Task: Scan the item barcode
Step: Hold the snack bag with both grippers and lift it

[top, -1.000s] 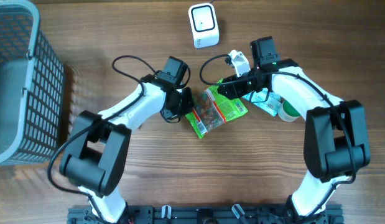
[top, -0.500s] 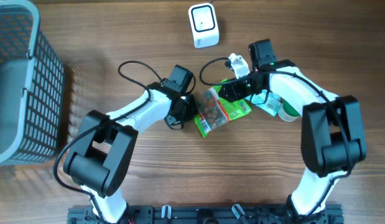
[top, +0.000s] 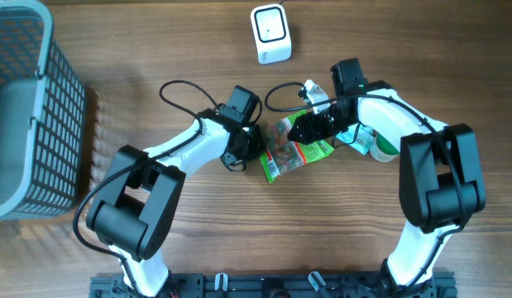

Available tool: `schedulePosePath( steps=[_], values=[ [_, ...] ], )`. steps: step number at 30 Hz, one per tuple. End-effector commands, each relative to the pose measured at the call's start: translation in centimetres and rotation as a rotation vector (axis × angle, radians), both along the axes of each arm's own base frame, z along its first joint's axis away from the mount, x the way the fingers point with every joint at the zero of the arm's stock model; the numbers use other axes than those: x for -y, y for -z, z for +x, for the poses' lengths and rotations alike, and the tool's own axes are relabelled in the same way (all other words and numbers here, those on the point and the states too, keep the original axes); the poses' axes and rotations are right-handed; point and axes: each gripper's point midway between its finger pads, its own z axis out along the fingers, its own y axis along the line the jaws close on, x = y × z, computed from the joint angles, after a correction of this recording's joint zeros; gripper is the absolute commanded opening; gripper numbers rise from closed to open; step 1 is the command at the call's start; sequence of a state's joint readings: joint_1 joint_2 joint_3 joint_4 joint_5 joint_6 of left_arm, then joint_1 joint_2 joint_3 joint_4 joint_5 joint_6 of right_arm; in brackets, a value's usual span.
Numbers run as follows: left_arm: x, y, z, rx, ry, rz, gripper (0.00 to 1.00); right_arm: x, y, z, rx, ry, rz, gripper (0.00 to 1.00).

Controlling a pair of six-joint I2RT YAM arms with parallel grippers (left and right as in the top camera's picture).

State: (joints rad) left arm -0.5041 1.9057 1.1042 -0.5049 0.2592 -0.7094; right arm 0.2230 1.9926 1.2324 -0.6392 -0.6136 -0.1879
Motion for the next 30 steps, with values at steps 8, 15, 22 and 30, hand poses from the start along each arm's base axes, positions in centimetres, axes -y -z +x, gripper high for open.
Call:
schedulePosePath(
  steps=[8,15,22,30],
  values=[
    [-1.3,3.3,-1.6,-0.070,-0.009,0.086,0.06,-3.4,-1.1,-4.2,-0.176,-0.009,0.324,0.55],
    [-1.3,3.3,-1.6,-0.069,-0.009,0.086,0.04,-4.7,-2.0,-3.4,-0.206,0.050,0.426,0.47],
    [-1.3,3.3,-1.5,-0.069,-0.009,0.086,0.04,-4.6,0.1,-3.6,-0.202,0.084,0.299,0.44],
    [-1.3,3.3,-1.5,-0.067,-0.009,0.087,0.04,-5.3,0.9,-4.8,-0.206,0.061,0.294,0.44]
  ],
)
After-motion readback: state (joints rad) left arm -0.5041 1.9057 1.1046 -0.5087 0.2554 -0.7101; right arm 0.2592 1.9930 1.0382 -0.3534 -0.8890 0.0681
